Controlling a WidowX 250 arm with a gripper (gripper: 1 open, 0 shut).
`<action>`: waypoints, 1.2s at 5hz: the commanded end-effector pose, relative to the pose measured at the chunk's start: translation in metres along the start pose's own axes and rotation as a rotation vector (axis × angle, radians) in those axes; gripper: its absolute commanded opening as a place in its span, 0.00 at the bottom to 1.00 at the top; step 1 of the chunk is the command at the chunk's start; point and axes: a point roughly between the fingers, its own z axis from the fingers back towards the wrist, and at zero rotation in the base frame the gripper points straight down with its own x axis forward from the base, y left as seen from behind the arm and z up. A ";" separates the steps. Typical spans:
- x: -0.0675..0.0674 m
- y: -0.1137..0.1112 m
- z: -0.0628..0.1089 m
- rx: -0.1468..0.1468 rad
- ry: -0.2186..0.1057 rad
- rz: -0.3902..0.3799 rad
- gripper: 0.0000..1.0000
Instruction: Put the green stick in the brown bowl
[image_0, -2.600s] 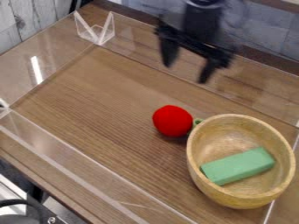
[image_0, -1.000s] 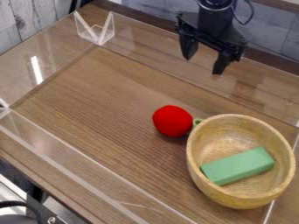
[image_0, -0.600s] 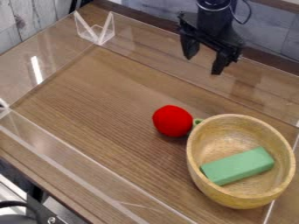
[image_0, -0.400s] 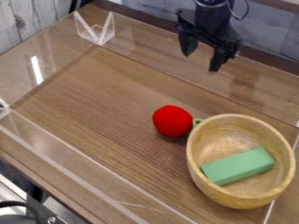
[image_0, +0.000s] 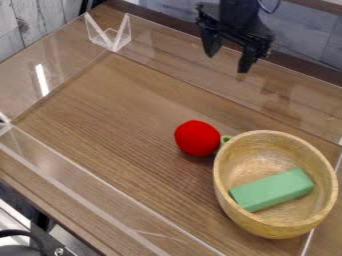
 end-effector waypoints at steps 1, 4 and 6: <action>0.006 -0.009 0.003 0.014 -0.035 0.045 1.00; 0.018 -0.004 -0.006 -0.036 -0.048 -0.087 1.00; 0.003 0.038 -0.003 -0.063 -0.055 -0.157 1.00</action>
